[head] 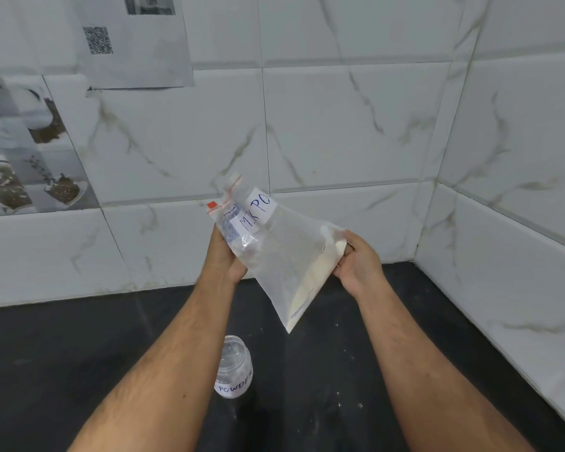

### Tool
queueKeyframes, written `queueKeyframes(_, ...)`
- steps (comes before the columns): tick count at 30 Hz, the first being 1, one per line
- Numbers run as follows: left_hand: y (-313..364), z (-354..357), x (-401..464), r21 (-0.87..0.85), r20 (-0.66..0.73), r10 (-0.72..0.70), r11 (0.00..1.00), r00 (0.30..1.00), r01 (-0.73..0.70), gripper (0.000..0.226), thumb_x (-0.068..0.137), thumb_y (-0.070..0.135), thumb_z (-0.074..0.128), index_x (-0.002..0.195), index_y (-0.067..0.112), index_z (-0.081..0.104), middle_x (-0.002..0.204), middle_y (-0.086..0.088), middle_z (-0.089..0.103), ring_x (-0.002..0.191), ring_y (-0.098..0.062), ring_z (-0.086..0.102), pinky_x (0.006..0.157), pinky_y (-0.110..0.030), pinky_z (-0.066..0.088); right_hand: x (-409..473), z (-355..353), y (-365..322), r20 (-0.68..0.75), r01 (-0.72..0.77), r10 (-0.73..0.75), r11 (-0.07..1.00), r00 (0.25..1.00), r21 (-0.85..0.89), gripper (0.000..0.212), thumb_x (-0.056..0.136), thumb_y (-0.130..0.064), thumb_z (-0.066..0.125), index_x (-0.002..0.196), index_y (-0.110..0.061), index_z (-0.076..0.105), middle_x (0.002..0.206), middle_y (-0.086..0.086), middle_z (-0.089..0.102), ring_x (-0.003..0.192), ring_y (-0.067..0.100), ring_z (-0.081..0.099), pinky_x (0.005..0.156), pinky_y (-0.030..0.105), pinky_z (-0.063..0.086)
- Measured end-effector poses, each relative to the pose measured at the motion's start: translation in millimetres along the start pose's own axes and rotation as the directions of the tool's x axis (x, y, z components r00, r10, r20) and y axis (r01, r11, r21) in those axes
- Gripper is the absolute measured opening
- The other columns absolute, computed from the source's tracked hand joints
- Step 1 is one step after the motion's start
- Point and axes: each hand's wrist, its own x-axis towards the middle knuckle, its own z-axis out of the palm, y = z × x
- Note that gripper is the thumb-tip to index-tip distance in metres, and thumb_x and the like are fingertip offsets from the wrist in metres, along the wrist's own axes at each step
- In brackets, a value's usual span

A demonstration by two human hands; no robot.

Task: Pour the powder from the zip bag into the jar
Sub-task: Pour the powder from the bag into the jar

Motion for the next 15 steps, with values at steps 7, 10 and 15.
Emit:
queueKeyframes(7,2.6,-4.0,-1.8,0.022,0.062,0.058,0.998,0.996,-0.060,0.047,0.097,0.041,0.047,0.072,0.022,0.082,0.079,0.002,0.077,0.072,-0.015,0.075,0.064,-0.027,0.060,1.0,0.1,-5.2,-0.068,0.101,-0.106,0.992,0.992,-0.072,0.008,0.091,-0.009,0.062,0.084,-0.012,0.064,0.077,0.005,0.068,0.072,0.021,0.063,0.064,0.034,0.051)
queueKeyframes(10,5.6,-8.8,-5.3,0.048,0.077,0.007,0.999,0.997,-0.010,0.044,0.100,0.041,0.043,0.088,0.022,0.082,0.096,0.000,0.077,0.088,-0.017,0.074,0.074,-0.030,0.060,-1.3,5.7,-10.7,-0.126,0.191,-0.206,0.974,0.970,-0.123,0.013,0.093,-0.008,0.062,0.082,-0.014,0.064,0.077,0.002,0.065,0.067,0.014,0.061,0.062,0.030,0.051)
queueKeyframes(15,-0.1,-27.1,-2.8,0.075,0.076,-0.005,0.997,0.997,-0.001,0.029,0.098,0.035,0.053,0.106,0.019,0.076,0.110,-0.001,0.075,0.102,-0.017,0.071,0.086,-0.033,0.058,-1.6,13.7,-25.4,-0.116,0.284,-0.328,0.913,0.938,-0.292,0.020,0.088,-0.006,0.063,0.070,-0.015,0.065,0.071,0.003,0.060,0.071,0.020,0.055,0.063,0.033,0.049)
